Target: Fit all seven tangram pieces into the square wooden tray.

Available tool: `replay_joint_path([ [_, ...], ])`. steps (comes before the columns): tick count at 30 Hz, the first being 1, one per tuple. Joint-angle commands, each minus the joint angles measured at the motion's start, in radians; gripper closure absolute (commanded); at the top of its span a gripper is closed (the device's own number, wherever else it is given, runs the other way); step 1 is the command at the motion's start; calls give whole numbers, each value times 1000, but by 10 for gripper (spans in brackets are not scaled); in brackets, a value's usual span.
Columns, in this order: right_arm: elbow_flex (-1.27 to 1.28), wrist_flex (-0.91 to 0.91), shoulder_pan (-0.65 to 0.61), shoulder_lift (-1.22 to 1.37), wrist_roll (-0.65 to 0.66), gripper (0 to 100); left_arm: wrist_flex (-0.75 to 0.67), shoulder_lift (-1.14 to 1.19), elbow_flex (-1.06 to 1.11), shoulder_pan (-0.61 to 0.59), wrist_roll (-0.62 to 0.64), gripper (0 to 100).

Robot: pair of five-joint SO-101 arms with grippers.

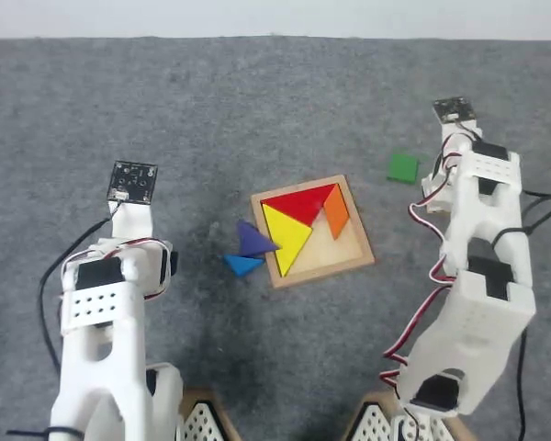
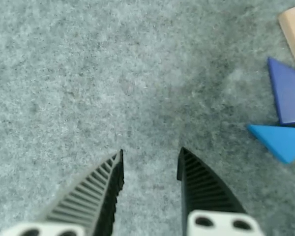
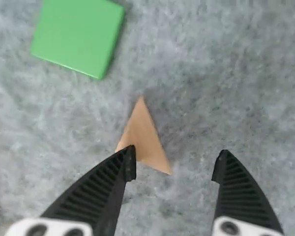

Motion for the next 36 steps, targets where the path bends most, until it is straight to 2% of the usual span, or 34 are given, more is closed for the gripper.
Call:
replay_joint_path([
  [1,-8,-18,-47,-15,52,732,-23,-31,-13,6,-8,823],
  [9,-2,-18,-70,50,110,735,-23,-31,-13,6,-8,823],
  [18,-41,27,-47,73,77,739,-23,-31,-12,6,-8,823],
  [23,-43,27,-42,73,75,842,-23,-31,-12,6,-8,823],
  [32,-41,35,-42,64,66,848,-21,-31,-12,6,-8,823],
  [36,-78,102,-64,62,0,848,-21,-31,-12,6,-6,823],
])
